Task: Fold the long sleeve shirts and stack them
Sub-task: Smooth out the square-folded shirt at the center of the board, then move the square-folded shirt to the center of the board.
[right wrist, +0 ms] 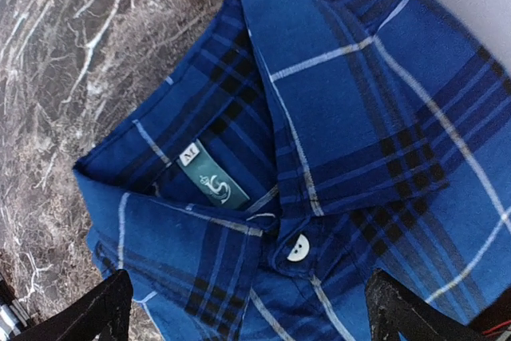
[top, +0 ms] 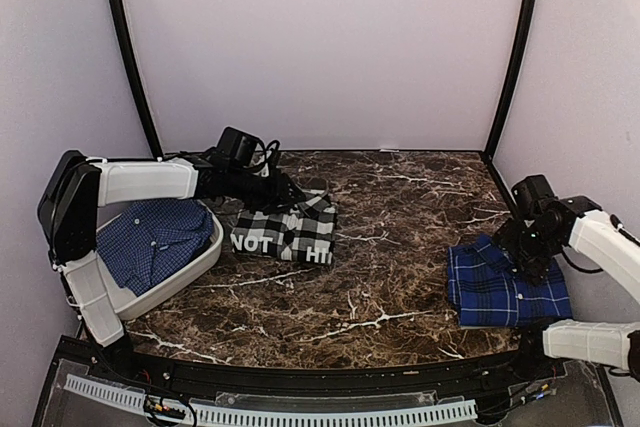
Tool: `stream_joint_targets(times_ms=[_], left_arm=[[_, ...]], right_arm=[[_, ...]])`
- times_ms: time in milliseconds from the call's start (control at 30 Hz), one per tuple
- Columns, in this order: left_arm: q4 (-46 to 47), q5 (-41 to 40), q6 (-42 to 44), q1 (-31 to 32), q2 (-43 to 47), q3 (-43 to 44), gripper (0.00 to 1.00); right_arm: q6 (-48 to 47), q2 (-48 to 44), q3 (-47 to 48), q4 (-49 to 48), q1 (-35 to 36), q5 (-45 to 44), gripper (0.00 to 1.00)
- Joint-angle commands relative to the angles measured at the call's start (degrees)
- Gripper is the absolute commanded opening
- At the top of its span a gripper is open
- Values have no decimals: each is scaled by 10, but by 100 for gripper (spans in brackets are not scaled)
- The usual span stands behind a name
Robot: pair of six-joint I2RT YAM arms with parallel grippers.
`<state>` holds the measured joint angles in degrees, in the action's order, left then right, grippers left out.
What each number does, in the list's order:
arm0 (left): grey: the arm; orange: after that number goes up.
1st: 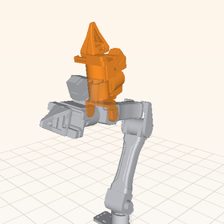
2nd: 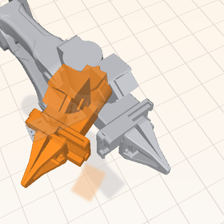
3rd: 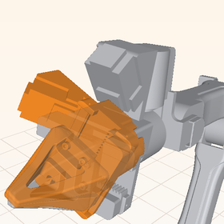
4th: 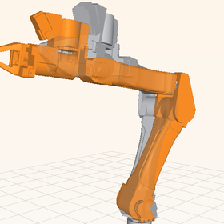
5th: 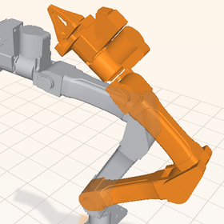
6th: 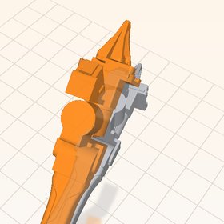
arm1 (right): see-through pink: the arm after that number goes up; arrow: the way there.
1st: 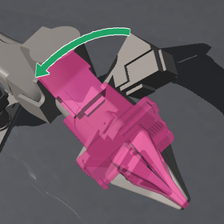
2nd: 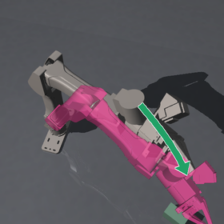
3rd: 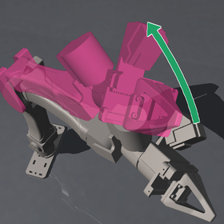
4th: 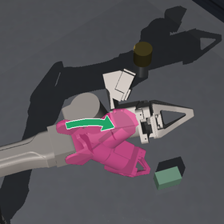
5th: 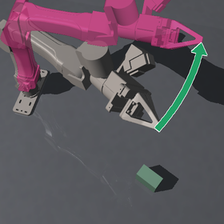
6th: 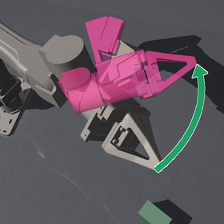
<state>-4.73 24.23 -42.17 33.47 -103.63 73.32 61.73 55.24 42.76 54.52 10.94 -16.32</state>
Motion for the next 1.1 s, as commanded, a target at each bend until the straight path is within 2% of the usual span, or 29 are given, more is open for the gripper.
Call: stream_joint_targets(times_ms=[0,233,433,767,867,1067], left_arm=[[-4,10,14,-3,31,-12,38],[0,15,13,-3,26,-14,38],[-1,15,15,-3,19,-12,38],[-10,12,13,-4,16,-14,38],[-16,8,16,-3,19,-17,38],[-25,-5,18,-4,30,-27,38]], right_arm=[[-20,28,-66,-126,-39,113,99],[14,86,-165,-320,-38,242,99],[54,138,-166,-418,12,243,99],[70,390,10,-519,72,244,99],[93,439,50,-553,96,253,99],[108,507,141,-542,134,252,99]])
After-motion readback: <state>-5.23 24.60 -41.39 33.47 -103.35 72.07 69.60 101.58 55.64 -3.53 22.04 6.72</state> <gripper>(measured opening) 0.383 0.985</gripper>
